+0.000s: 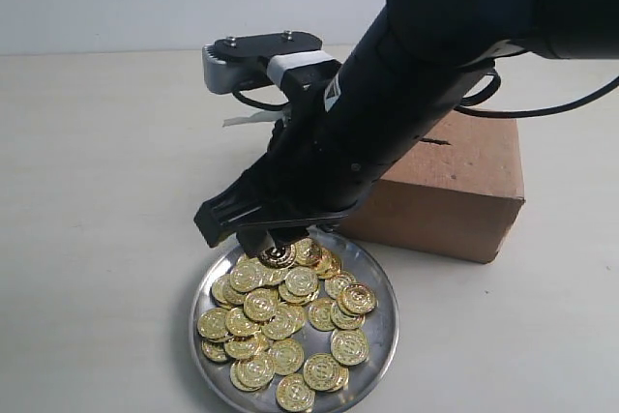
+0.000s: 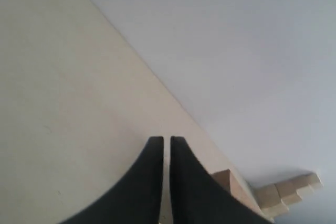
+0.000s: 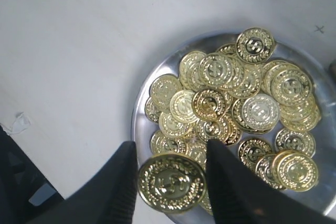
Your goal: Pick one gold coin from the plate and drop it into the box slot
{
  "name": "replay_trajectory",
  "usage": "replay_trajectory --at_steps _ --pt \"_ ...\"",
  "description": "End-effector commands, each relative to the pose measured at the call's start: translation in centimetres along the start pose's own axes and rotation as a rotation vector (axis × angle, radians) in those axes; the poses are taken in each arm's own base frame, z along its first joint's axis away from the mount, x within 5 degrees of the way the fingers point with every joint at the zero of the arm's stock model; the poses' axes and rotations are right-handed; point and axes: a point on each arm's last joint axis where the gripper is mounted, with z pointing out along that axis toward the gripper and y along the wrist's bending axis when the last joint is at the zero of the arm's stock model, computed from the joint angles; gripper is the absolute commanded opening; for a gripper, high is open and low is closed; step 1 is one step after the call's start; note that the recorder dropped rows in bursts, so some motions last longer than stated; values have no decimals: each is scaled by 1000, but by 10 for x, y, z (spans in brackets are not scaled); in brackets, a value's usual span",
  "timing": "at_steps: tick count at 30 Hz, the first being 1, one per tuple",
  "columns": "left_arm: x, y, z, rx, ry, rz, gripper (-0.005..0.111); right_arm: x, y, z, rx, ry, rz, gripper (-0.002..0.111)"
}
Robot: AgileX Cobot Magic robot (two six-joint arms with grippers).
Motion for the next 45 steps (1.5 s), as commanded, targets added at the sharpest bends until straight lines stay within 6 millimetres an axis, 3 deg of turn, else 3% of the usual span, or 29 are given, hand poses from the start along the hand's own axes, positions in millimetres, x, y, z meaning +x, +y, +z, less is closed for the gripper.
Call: replay_trajectory --at_steps 1,5,8,10,14,17,24,28,40,45 --pt "7 -6 3 63 87 -49 18 -6 1 -5 2 -61 -5 30" --pt "4 -15 4 122 87 -45 19 -7 1 -5 1 -80 13 30" --pt "-8 -40 9 210 124 144 20 -15 3 -9 -2 -139 34 30" --pt "-15 -52 16 246 137 288 35 -26 7 -18 -14 -182 44 30" --pt "-17 -55 31 262 186 511 59 -42 15 -35 -38 -247 68 30" --pt "-10 -52 43 317 282 594 60 -55 21 -48 -74 -316 134 30" --pt "-3 -42 69 321 441 621 60 -70 27 -56 -170 -466 253 30" --pt "-9 -61 79 492 465 664 60 -76 26 -59 -188 -528 295 30" --pt "-40 -87 112 518 405 726 60 -87 25 -63 -270 -646 493 30" --pt "-41 -92 127 544 448 683 60 -90 24 -66 -290 -688 535 30"
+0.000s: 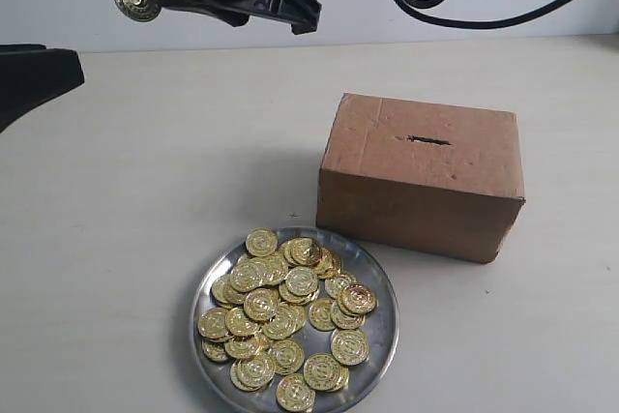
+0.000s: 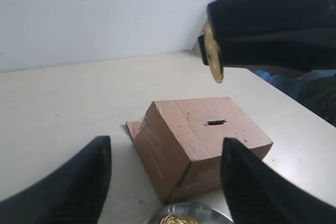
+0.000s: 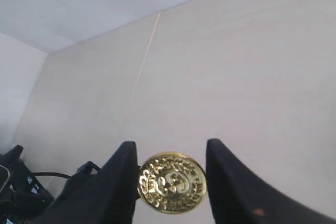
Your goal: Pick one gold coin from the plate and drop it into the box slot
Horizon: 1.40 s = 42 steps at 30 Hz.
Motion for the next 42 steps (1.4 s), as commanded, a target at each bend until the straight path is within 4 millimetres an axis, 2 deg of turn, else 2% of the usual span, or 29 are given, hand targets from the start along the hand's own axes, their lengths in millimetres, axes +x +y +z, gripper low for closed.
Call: replay_trajectory --at_steps 1,4,6,11,16,23,42 --pt "-7 5 13 49 10 -51 60 -6 3 -1 -25 -55 36 30" --pt "-10 4 36 118 60 -139 60 -8 4 -1 -38 -85 61 30" --pt "-13 3 42 131 68 -184 58 -10 5 -1 -46 -104 61 30" --pt "-20 0 38 120 48 -210 57 -12 6 -1 -55 -127 61 30" --pt "-38 -3 35 104 -4 -82 57 -13 6 -1 -56 -129 61 30" --pt "-41 -5 35 118 -19 82 57 -13 6 -2 -60 -136 77 30" --pt "-44 -9 35 170 -28 45 57 -14 6 -2 -62 -141 75 30"
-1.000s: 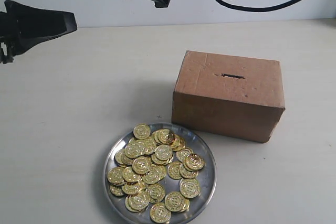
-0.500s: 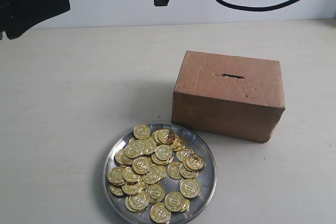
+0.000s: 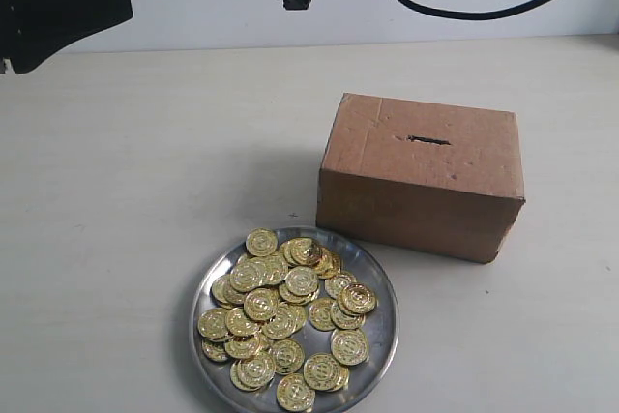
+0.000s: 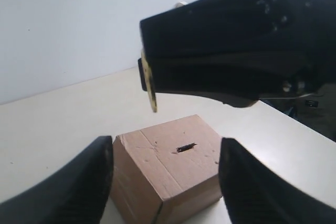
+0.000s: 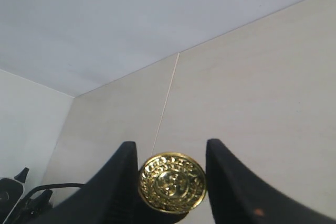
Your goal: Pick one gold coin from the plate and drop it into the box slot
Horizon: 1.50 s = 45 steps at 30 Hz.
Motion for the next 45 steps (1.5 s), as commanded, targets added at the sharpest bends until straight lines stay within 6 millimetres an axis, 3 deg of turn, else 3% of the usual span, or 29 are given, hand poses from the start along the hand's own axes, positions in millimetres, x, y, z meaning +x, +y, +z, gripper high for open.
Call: replay_trajectory --at_steps 1,6,13,26,40,45 --pt "-8 -3 1 23 -26 -26 57 -2 2 0 -9 -15 -7 30" --pt "-20 -8 8 16 -33 -13 57 -2 2 0 -8 -13 -7 30" --pt "-21 -12 18 -45 -10 3 57 -2 2 0 -8 -13 -7 30" --pt "-33 -10 19 -87 -34 4 52 -1 1 0 -4 -6 -11 30" --pt "-27 -3 25 -87 -9 -24 52 -1 1 0 -4 -6 -11 30" --pt "-24 -2 27 -73 -1 -32 41 -1 1 0 -4 -6 -11 30"
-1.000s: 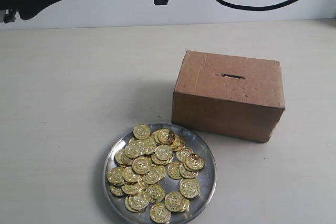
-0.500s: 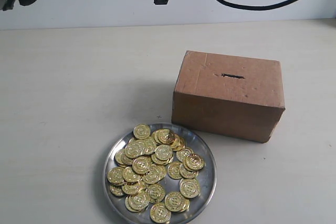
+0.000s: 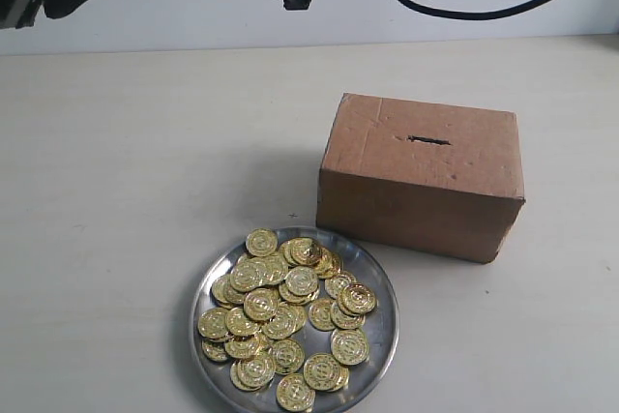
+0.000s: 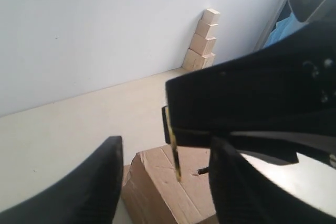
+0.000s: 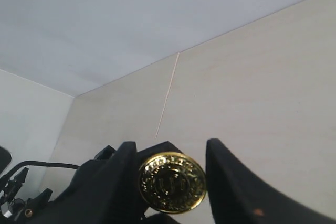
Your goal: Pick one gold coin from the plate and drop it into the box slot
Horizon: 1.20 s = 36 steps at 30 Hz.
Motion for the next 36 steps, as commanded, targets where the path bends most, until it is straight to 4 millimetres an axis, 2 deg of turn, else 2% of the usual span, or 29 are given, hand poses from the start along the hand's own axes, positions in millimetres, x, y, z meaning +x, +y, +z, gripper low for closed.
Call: replay_trajectory --at_steps 1,3,11,13,16,17,26,29,33,36 --pt "-2 -2 2 25 -7 -15 38 -1 1 0 -4 -6 -11 30" --pt "-2 -2 2 29 -7 -15 34 -1 1 0 -4 -6 -11 30" --pt "-2 -2 2 26 -7 -10 33 -1 1 0 -4 -6 -11 30" --pt "-2 -1 2 22 -7 -10 25 -1 1 0 -4 -6 -11 30" --pt "-2 -1 2 22 -7 -10 2 -1 1 0 -1 1 -11 30" --pt "-2 -1 2 19 -7 -6 0 -1 1 0 -1 1 -11 30" --pt "-2 -1 2 18 -7 -6 0 -1 1 0 -1 1 -11 31" --pt "-2 -1 2 20 -7 -6 0 -1 1 0 0 1 -21 42" --pt "-2 -1 2 20 -7 -5 0 -1 1 0 -1 -2 -26 65" --pt "-2 -1 2 20 -7 2 0 -3 2 0 -14 -30 -71 74"
